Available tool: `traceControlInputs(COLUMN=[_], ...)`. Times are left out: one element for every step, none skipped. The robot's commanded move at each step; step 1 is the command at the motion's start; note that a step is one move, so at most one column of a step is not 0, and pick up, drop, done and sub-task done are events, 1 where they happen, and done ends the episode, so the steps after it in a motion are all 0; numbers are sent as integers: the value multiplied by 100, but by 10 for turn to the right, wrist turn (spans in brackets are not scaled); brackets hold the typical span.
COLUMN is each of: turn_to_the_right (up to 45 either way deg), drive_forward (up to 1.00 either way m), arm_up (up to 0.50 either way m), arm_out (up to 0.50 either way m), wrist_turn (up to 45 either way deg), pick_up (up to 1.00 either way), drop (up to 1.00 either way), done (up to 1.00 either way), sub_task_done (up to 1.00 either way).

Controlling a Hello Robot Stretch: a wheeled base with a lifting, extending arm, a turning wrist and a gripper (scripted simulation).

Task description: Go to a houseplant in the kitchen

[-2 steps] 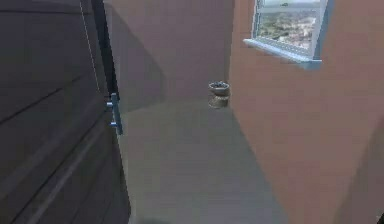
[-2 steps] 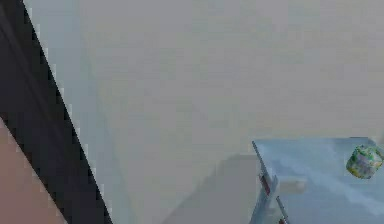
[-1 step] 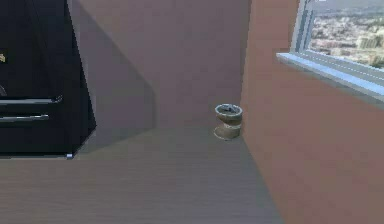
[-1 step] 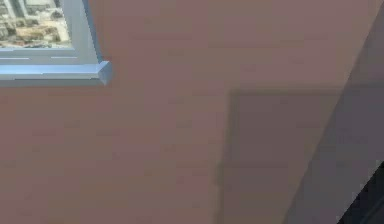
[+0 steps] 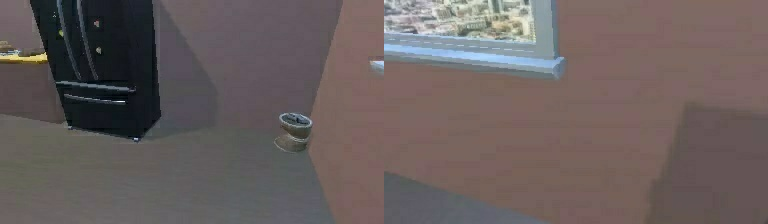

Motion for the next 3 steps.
traceControlInputs(turn_to_the_right=[0,150,0], drive_forward=[5,0,45], arm_up=[0,0,0], arm_out=[0,0,0], wrist_turn=[0,0,0], pick_up=[0,0,0], drop=[0,0,0], done=[0,0,0], sub_task_done=[0,0,0])
